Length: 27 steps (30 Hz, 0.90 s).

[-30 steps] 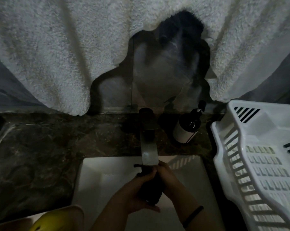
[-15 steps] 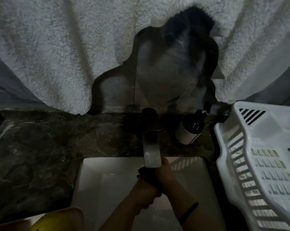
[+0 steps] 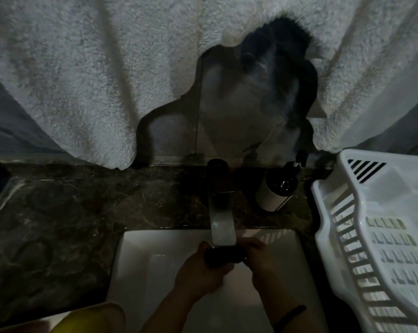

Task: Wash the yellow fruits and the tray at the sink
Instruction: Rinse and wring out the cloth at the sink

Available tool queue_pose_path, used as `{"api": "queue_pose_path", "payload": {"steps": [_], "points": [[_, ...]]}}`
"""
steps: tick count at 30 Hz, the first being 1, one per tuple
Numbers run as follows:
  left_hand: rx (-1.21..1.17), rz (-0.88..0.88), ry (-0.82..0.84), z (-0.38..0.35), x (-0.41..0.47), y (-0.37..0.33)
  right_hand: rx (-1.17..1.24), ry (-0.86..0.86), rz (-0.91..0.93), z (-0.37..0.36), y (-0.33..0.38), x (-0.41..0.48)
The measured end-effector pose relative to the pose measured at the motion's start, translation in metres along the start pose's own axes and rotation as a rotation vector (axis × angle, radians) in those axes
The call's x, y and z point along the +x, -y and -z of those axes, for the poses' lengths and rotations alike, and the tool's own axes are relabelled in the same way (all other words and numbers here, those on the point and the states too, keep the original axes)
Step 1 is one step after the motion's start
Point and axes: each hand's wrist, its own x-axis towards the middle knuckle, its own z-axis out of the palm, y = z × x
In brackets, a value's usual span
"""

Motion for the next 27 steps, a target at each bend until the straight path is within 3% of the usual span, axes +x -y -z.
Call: {"api": "queue_pose_path", "payload": {"steps": [3,6,9,12,14,15,16,18,21,24,27], "points": [[-0.409,0.076,-0.127,0.006,0.004,-0.009,-0.02,-0.014,-0.212,0.013,-0.004,0.0],[-0.738,0.305,-0.133,0.013,0.014,-0.021,-0.293,0.128,-0.356,0.01,-0.004,-0.015],[-0.903,0.389,-0.125,0.011,0.009,-0.026,-0.515,0.13,-0.166,0.002,-0.007,-0.015],[-0.975,0.437,-0.048,0.009,0.0,-0.027,-0.162,0.098,-0.09,-0.009,0.004,-0.02],[-1.051,0.401,0.001,0.01,-0.005,-0.022,0.175,0.226,-0.194,-0.012,0.013,-0.027],[-1.071,0.365,0.02,0.011,-0.005,-0.018,0.226,0.291,-0.188,-0.012,0.017,-0.032],[-1.063,0.325,0.059,0.012,-0.006,-0.015,0.212,0.308,-0.14,-0.011,0.016,-0.032],[-0.988,0.296,0.096,0.012,-0.01,-0.017,0.097,0.173,-0.044,-0.01,0.013,-0.031],[-0.865,0.374,-0.058,0.013,-0.009,-0.017,-0.079,-0.054,0.041,-0.007,0.013,-0.02],[-1.004,0.472,-0.152,0.015,-0.009,-0.01,0.139,-0.12,-0.068,-0.002,0.004,-0.014],[-1.081,0.508,-0.107,0.013,-0.009,-0.011,0.392,0.012,-0.261,-0.006,0.007,-0.018]]}}
